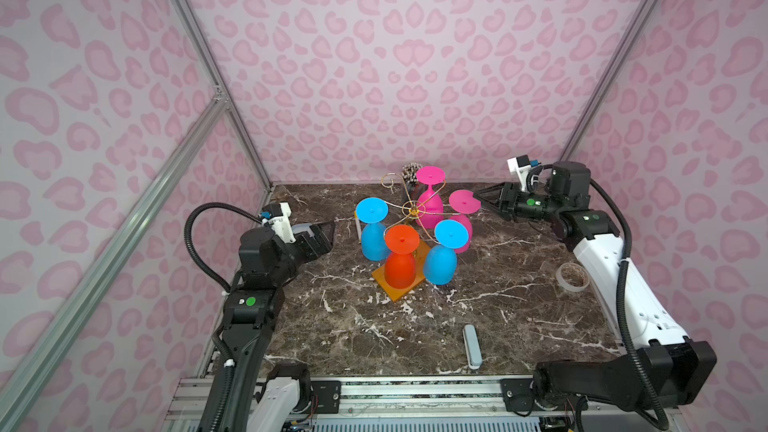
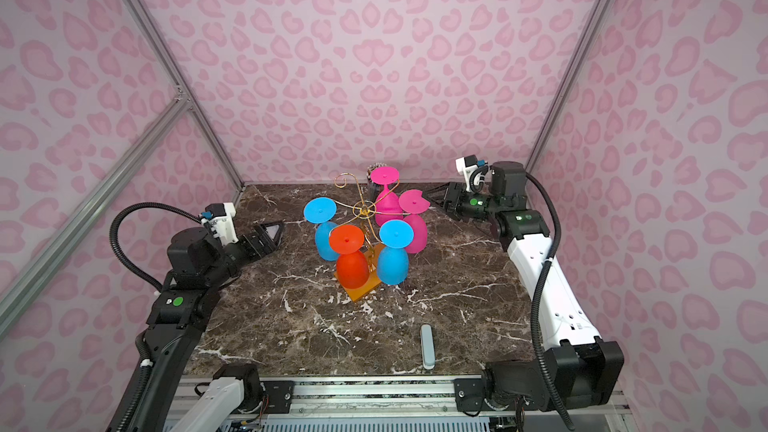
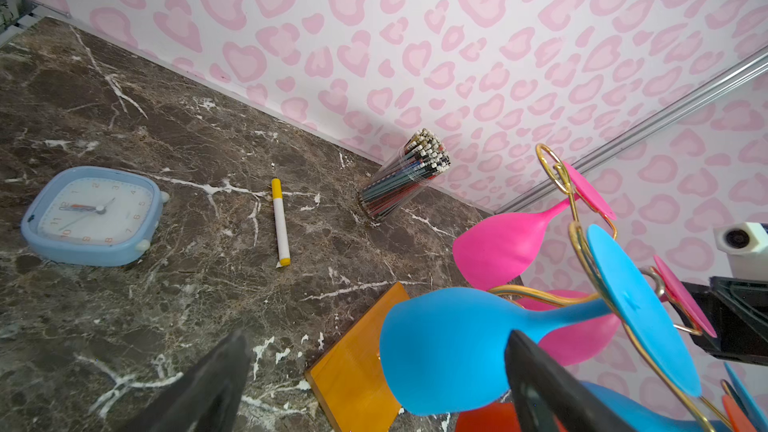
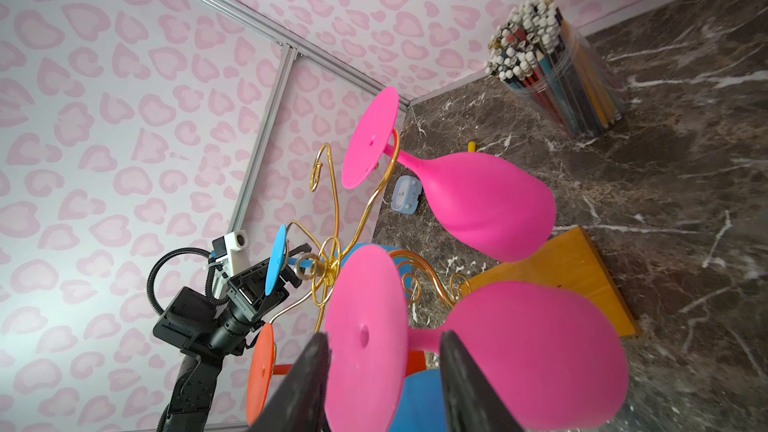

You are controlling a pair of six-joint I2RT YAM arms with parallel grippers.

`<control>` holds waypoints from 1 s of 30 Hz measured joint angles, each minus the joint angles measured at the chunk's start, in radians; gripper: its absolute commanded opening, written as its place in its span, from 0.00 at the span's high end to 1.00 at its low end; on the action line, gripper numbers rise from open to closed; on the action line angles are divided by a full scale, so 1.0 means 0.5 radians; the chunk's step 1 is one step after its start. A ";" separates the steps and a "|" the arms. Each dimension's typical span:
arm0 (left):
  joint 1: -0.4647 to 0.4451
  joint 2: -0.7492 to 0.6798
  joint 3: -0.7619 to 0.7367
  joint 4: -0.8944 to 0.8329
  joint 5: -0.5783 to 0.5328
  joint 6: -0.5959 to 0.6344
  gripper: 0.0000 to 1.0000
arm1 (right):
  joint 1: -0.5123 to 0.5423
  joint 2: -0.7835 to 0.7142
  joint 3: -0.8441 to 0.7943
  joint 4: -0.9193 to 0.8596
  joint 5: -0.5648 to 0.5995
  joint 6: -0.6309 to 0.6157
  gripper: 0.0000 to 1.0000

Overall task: Take the wine glass off the wine glass rack
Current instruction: 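Reach the right gripper to the pink glass stem farthest from the robot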

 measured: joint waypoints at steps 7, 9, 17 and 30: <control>0.000 -0.016 -0.001 0.000 0.005 -0.013 0.03 | 0.002 -0.021 -0.043 0.069 -0.002 0.049 0.71; 0.000 -0.021 -0.002 0.000 0.005 -0.014 0.03 | 0.003 -0.027 -0.046 0.086 -0.002 0.055 0.73; 0.000 -0.035 -0.003 0.000 0.005 -0.036 0.03 | 0.007 -0.035 -0.072 0.104 -0.007 0.098 0.79; 0.000 -0.063 -0.021 -0.005 0.004 -0.052 0.03 | 0.021 -0.053 -0.098 0.156 -0.027 0.141 0.94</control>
